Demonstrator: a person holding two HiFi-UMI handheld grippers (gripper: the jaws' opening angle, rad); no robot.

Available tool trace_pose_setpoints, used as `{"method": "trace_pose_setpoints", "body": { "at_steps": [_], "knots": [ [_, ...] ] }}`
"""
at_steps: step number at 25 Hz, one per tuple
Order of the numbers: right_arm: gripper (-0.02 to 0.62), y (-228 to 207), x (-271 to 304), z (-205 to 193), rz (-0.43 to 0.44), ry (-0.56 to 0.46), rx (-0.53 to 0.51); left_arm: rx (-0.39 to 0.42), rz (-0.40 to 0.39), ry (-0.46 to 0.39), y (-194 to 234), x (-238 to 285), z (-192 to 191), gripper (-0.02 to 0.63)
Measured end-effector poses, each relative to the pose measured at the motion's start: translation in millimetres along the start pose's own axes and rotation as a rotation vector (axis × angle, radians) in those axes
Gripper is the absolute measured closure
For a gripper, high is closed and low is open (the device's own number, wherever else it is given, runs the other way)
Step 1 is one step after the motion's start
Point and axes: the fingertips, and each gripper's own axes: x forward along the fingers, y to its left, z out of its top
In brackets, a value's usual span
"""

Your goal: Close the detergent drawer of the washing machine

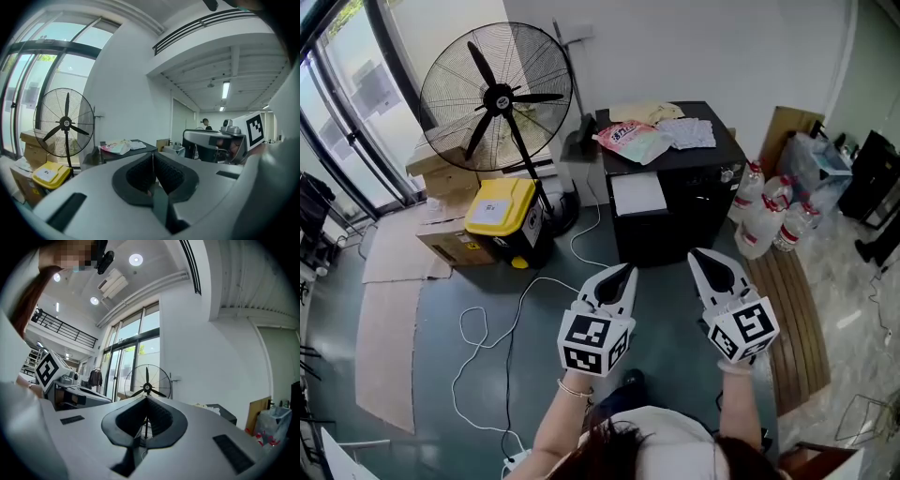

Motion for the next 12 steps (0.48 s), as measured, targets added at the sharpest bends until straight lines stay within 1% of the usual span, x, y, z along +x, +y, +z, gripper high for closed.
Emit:
{"method": "trace_pose_setpoints", "body": {
  "at_steps": [8, 12],
  "knots": [
    [0.569, -13.9, 39.0, -5.2, -0.035, 0.01, 0.015, 0.002, -0.043, 0.005, 33.4, 25.3, 3.8, 0.581],
    [0.569, -20.3, 52.3, -13.3, -0.05, 0.023, 0.023, 0.002, -0.058, 0.014, 44.2, 36.3, -0.5, 0.581]
  ]
}}
